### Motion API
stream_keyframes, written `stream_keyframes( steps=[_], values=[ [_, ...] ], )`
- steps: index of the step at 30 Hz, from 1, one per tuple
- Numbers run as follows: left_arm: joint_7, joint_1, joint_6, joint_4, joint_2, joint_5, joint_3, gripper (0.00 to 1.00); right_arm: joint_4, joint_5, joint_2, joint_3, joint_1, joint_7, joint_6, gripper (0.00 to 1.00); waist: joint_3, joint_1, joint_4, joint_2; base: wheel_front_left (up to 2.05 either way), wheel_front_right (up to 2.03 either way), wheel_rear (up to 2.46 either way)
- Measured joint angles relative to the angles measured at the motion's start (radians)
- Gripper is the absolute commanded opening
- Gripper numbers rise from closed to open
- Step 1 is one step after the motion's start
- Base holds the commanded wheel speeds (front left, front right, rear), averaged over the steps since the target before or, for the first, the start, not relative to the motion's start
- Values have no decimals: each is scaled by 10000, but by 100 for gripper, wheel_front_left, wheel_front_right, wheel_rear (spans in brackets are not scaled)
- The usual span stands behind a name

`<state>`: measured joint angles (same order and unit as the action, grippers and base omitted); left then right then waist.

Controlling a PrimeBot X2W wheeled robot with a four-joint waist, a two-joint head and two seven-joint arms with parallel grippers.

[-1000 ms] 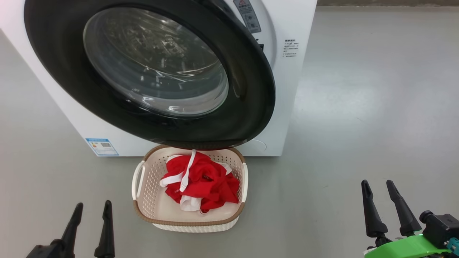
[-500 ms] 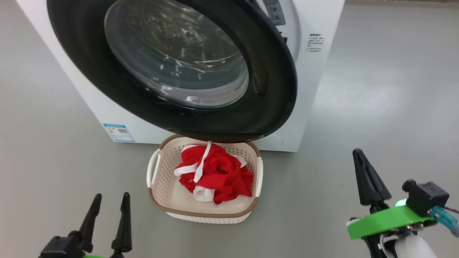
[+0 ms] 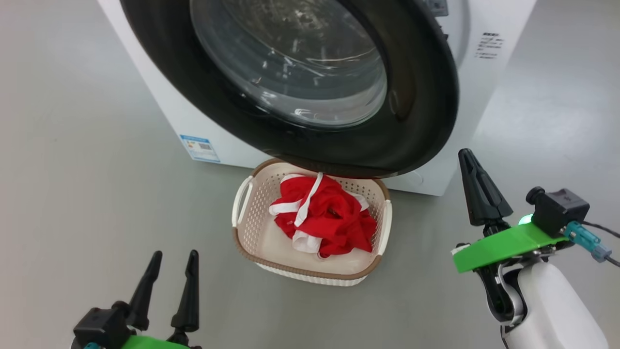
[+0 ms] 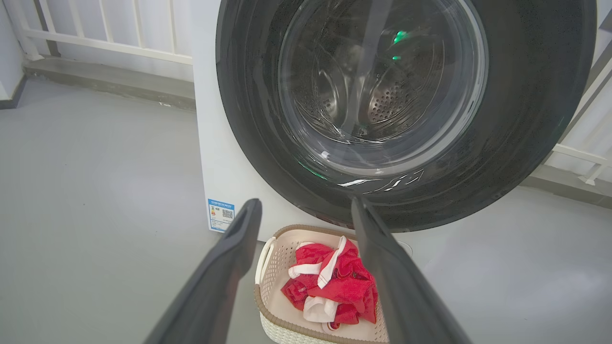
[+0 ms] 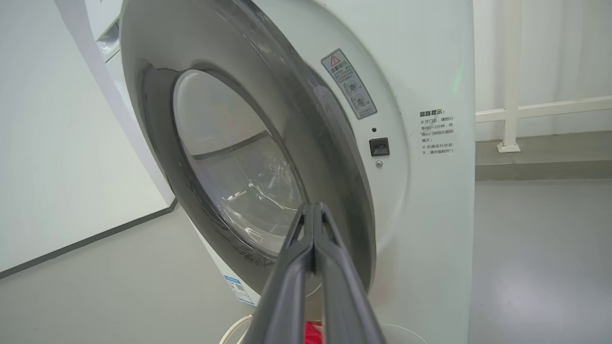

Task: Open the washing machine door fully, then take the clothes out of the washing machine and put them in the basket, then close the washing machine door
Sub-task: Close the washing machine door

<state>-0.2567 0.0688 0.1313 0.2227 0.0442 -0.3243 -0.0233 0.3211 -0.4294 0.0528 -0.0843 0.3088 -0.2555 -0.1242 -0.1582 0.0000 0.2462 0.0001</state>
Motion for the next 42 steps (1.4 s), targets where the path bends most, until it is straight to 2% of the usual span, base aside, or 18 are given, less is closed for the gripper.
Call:
stream_keyframes(
  steps=[11, 34, 42],
  values=[
    [0, 650, 0, -13, -23, -499, -431, 100, 395, 174, 100, 209, 1206, 0, 0, 0, -862, 0, 497, 0, 0, 0, 0],
    [-2, 2090, 0, -199, -67, -1181, -1312, 100, 500, 290, 736, 1814, 3695, -4, -19, 0, -2775, 0, 1151, 0, 0, 0, 0],
    [0, 2309, 0, -207, -113, -1271, -1400, 100, 481, 334, 769, 2222, 4294, -190, -90, 0, -3226, 0, 1364, 0, 0, 0, 0]
  ],
)
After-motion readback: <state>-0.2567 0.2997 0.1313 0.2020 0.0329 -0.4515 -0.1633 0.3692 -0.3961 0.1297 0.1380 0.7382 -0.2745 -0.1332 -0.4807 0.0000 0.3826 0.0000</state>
